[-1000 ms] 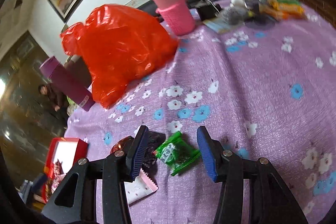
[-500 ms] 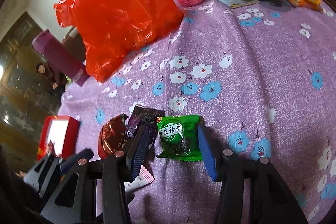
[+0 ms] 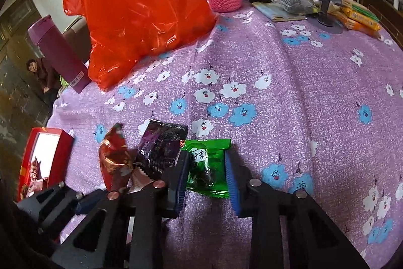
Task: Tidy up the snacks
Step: 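Grasp the green candy with the right gripper while the left grasps the white packet, then hold the green candy in the right gripper and the white packet in the left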
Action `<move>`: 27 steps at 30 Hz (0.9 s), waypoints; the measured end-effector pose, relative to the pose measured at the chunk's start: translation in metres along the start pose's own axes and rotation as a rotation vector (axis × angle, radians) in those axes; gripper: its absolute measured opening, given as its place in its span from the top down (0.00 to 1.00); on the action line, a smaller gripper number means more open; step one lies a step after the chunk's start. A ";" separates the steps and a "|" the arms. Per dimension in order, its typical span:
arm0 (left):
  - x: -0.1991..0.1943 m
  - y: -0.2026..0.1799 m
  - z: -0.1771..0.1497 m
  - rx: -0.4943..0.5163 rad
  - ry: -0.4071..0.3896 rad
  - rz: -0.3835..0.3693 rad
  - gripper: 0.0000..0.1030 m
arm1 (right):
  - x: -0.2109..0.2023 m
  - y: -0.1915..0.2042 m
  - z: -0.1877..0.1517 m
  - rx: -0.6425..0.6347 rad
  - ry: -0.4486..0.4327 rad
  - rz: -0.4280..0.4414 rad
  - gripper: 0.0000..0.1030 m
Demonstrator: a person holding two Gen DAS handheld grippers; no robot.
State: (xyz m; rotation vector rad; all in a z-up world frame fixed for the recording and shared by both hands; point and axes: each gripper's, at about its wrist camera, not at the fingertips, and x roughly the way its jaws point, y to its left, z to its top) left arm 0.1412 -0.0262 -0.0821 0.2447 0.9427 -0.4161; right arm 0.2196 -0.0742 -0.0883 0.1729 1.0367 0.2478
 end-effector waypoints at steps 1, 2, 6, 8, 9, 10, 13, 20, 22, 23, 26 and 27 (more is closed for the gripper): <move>-0.001 -0.001 -0.001 -0.005 -0.002 0.005 0.62 | 0.000 -0.002 0.000 0.012 0.003 0.013 0.74; -0.002 -0.002 -0.002 -0.006 -0.006 0.008 0.63 | -0.001 -0.006 0.001 0.037 0.009 0.044 0.76; -0.007 0.000 -0.008 -0.055 -0.026 0.004 0.66 | -0.001 -0.019 0.002 0.128 0.035 0.152 0.80; -0.011 0.002 -0.012 -0.077 -0.033 -0.003 0.66 | -0.001 -0.022 0.002 0.161 0.044 0.201 0.80; -0.013 0.003 -0.014 -0.088 -0.036 -0.002 0.66 | -0.002 -0.024 0.002 0.173 0.047 0.232 0.81; -0.015 0.005 -0.017 -0.106 -0.039 -0.004 0.66 | -0.002 -0.024 0.003 0.181 0.050 0.252 0.81; -0.024 0.011 -0.024 -0.151 -0.050 -0.004 0.67 | -0.004 -0.025 0.003 0.206 0.059 0.308 0.81; -0.059 0.017 -0.038 -0.176 -0.113 0.064 0.66 | -0.010 -0.025 0.003 0.239 0.061 0.387 0.82; -0.068 0.020 -0.042 -0.185 -0.126 0.080 0.66 | -0.013 -0.024 0.003 0.242 0.054 0.409 0.82; -0.070 0.022 -0.043 -0.189 -0.130 0.088 0.66 | -0.014 -0.023 0.003 0.243 0.050 0.414 0.82; -0.079 0.026 -0.048 -0.205 -0.146 0.106 0.66 | -0.018 -0.023 0.004 0.250 0.035 0.427 0.82; -0.081 0.027 -0.049 -0.207 -0.151 0.110 0.66 | -0.019 -0.022 0.004 0.251 0.029 0.430 0.82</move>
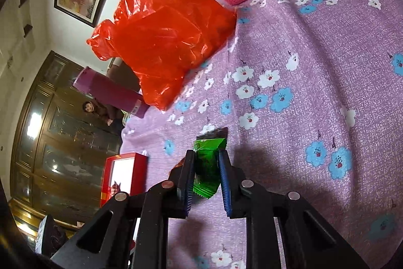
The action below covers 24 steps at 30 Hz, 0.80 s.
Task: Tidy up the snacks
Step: 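Hold the green candy in the right gripper and the white packet in the left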
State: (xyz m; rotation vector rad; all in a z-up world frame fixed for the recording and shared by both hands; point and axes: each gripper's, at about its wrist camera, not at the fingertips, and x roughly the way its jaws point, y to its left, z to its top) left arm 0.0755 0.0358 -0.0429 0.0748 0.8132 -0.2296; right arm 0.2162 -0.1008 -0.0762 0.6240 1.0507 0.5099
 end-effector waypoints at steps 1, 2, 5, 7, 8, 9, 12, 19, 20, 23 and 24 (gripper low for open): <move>-0.003 0.002 -0.001 -0.002 -0.007 0.009 0.66 | -0.001 0.001 0.000 -0.002 -0.006 0.002 0.82; -0.006 0.004 -0.001 -0.004 -0.013 0.021 0.66 | -0.002 0.002 0.000 -0.003 -0.010 0.005 0.82; -0.011 0.011 -0.002 -0.012 -0.023 0.039 0.66 | -0.003 0.006 -0.002 -0.007 -0.013 0.042 0.82; -0.014 0.018 -0.004 -0.032 -0.027 0.042 0.66 | -0.001 0.013 -0.005 -0.024 -0.013 0.061 0.82; -0.015 0.021 -0.005 -0.039 -0.029 0.044 0.66 | 0.001 0.017 -0.006 -0.036 -0.012 0.069 0.82; -0.017 0.023 -0.006 -0.045 -0.031 0.046 0.66 | 0.002 0.020 -0.007 -0.047 -0.009 0.074 0.82; -0.018 0.029 -0.007 -0.062 -0.029 0.049 0.66 | 0.007 0.025 -0.010 -0.059 0.000 0.073 0.82; -0.021 0.037 -0.007 -0.087 -0.043 0.074 0.66 | 0.009 0.019 -0.009 -0.036 -0.009 0.060 0.82; -0.021 0.037 -0.007 -0.089 -0.046 0.077 0.66 | 0.008 0.018 -0.009 -0.034 -0.010 0.061 0.82; -0.024 0.038 -0.007 -0.090 -0.054 0.088 0.66 | 0.008 0.019 -0.010 -0.033 -0.013 0.063 0.82; -0.025 0.038 -0.006 -0.088 -0.059 0.097 0.66 | 0.008 0.019 -0.010 -0.033 -0.012 0.064 0.82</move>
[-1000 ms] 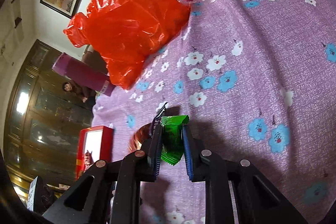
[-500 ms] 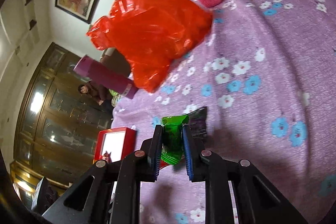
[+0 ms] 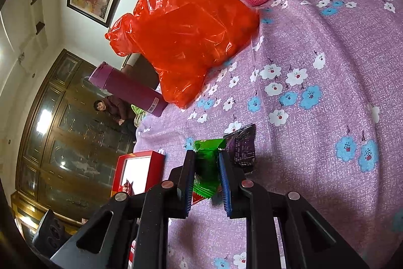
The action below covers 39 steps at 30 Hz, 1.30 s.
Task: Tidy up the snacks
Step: 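Hold the green candy in the right gripper and the white packet in the left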
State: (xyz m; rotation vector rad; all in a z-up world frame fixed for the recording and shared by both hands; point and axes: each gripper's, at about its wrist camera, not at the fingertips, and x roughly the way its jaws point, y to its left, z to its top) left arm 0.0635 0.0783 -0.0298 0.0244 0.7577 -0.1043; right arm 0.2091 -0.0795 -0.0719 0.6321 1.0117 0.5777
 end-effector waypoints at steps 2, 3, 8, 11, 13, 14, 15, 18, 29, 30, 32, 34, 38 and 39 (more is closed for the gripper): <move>-0.002 0.001 0.001 -0.005 -0.003 0.004 0.66 | 0.001 0.001 -0.001 0.000 0.002 0.003 0.82; -0.002 0.002 0.001 -0.007 -0.006 0.009 0.66 | 0.001 0.001 -0.001 -0.001 0.000 0.002 0.82; -0.005 0.005 0.002 -0.006 -0.020 0.036 0.66 | 0.001 0.002 -0.001 -0.001 -0.004 0.004 0.82; -0.006 0.006 0.002 -0.008 -0.023 0.042 0.66 | 0.001 0.002 -0.001 -0.002 -0.004 -0.002 0.82; -0.006 0.006 0.002 -0.008 -0.023 0.045 0.66 | 0.001 0.001 -0.001 0.002 -0.003 -0.001 0.82; -0.006 0.006 0.002 -0.007 -0.023 0.047 0.66 | 0.001 0.001 -0.001 0.003 -0.004 -0.003 0.82; -0.006 0.006 0.002 -0.008 -0.023 0.046 0.66 | 0.001 0.001 -0.001 0.002 -0.005 -0.007 0.82; -0.006 0.006 0.002 -0.005 -0.024 0.049 0.66 | 0.001 0.000 -0.001 0.007 -0.004 -0.005 0.82; -0.006 0.008 0.002 -0.013 -0.025 0.065 0.66 | 0.002 0.002 -0.002 0.001 -0.003 -0.005 0.82; -0.006 0.008 0.003 -0.013 -0.025 0.065 0.66 | 0.003 0.002 -0.002 0.002 -0.002 -0.004 0.82; -0.006 0.008 0.003 -0.011 -0.024 0.066 0.66 | 0.004 0.002 -0.001 0.002 -0.001 -0.008 0.82; -0.006 0.007 0.003 -0.009 -0.024 0.069 0.66 | 0.004 0.001 -0.001 0.004 -0.002 -0.007 0.82; -0.007 0.006 0.003 -0.008 -0.022 0.069 0.66 | 0.004 0.001 -0.001 0.003 -0.002 -0.009 0.82; -0.007 0.007 0.003 -0.006 -0.024 0.070 0.66 | 0.004 0.001 -0.001 0.003 -0.001 -0.007 0.82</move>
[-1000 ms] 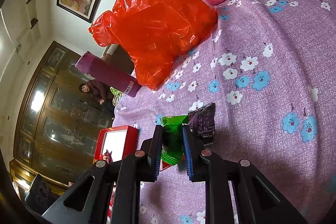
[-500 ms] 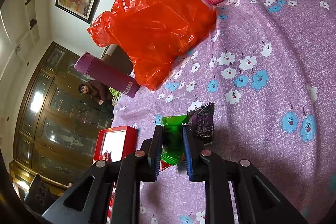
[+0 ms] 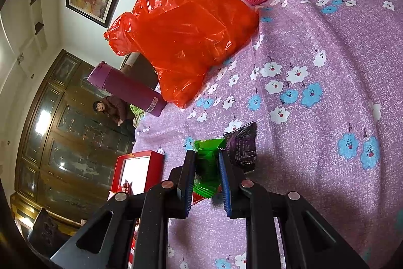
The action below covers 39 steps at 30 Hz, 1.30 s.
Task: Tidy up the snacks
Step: 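Hold the green candy in the right gripper and the white packet in the left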
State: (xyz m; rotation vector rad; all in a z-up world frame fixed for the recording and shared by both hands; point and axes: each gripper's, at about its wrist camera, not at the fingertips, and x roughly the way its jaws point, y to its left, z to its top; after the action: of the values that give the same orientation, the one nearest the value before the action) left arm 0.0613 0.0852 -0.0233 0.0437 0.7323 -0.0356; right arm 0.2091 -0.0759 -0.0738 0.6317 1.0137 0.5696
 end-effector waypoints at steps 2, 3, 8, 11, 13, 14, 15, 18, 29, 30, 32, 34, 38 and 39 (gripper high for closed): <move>0.001 0.000 0.000 -0.002 0.000 -0.002 0.66 | 0.000 0.000 0.000 0.001 0.000 -0.001 0.82; 0.001 0.000 0.001 -0.002 0.000 0.000 0.66 | 0.000 0.000 0.000 0.000 -0.001 -0.002 0.82; 0.001 0.001 0.001 -0.002 0.000 0.002 0.66 | 0.001 0.001 -0.001 -0.005 0.001 -0.001 0.82; 0.002 0.001 0.001 -0.002 -0.001 0.004 0.66 | 0.002 0.002 -0.001 -0.006 0.003 -0.002 0.82; 0.002 0.001 0.001 -0.002 0.000 0.003 0.66 | 0.003 0.002 -0.002 -0.007 0.003 -0.003 0.82; 0.002 0.001 0.001 0.000 0.000 0.004 0.66 | 0.003 0.002 -0.001 -0.006 0.003 -0.003 0.82; 0.002 0.001 0.001 0.000 0.000 0.005 0.66 | 0.004 0.002 -0.001 -0.006 0.004 -0.004 0.82; 0.003 0.002 0.001 -0.003 0.002 0.003 0.66 | 0.004 0.002 -0.001 -0.007 0.004 -0.003 0.82; 0.005 0.004 0.000 -0.007 0.005 -0.001 0.66 | 0.004 0.006 -0.004 -0.012 0.003 0.005 0.82; 0.006 0.005 0.000 -0.005 0.004 0.000 0.66 | 0.004 0.008 -0.005 -0.015 0.004 0.008 0.82; 0.006 0.006 -0.001 -0.007 0.002 -0.001 0.66 | 0.005 0.011 -0.006 -0.024 0.008 0.017 0.82; 0.007 0.008 -0.001 -0.012 0.003 -0.002 0.66 | 0.007 0.014 -0.007 -0.036 0.010 0.017 0.82; 0.008 0.011 -0.002 -0.019 0.005 -0.003 0.66 | 0.009 0.013 -0.007 -0.033 0.013 0.020 0.82; 0.008 0.012 -0.002 -0.021 0.006 -0.003 0.66 | 0.009 0.014 -0.007 -0.033 0.013 0.021 0.82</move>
State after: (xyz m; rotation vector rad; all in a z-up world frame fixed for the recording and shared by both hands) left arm 0.0664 0.0968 -0.0295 0.0223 0.7383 -0.0308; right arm 0.2043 -0.0588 -0.0722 0.6102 1.0087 0.6082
